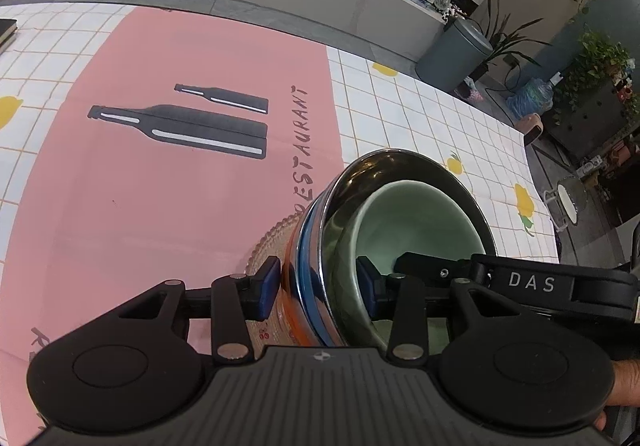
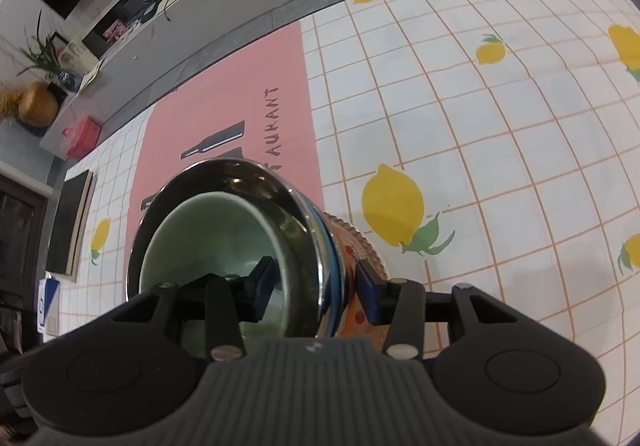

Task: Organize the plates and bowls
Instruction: 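Lift the nested bowls with both grippers and carry them over the plate stack, then lower the nested bowls onto the plate stack with both grippers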

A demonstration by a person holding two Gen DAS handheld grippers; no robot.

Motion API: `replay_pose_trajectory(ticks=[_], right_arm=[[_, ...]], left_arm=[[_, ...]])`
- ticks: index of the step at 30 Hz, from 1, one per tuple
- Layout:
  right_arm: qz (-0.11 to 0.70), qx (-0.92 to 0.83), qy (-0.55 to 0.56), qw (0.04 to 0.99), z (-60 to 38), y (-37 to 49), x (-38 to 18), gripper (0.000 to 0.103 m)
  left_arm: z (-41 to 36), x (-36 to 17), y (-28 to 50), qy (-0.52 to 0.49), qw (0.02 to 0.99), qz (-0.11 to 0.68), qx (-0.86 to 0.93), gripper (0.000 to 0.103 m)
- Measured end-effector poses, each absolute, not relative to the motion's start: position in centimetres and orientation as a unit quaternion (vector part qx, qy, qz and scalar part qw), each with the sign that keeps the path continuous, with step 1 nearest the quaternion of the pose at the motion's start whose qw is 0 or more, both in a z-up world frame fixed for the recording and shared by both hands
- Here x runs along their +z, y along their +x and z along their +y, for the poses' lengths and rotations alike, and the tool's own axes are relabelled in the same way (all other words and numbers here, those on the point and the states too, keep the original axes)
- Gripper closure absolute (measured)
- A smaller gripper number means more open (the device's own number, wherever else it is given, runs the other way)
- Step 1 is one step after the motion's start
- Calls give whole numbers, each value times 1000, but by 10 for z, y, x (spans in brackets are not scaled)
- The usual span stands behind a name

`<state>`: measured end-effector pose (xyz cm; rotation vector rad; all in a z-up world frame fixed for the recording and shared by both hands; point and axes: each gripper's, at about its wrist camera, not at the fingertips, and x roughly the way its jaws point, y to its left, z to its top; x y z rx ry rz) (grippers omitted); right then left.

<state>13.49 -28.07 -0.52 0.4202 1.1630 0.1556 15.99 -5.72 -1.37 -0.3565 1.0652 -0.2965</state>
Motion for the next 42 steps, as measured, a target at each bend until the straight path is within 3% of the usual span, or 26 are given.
replay_pose_trajectory(ticks=[9,23,42], right_arm=[[503,55,80,859,-270,115,14,36],[434,45,48,898,-276,73,58,26],[431,54,62,899,-255,39,53,22]], left_arm=[[-48,-4,152,-172,843,493,-130,36],[-52,45,97,-79,898,415,-121,16],[-69,32,78,-34,884,447,-128,14]])
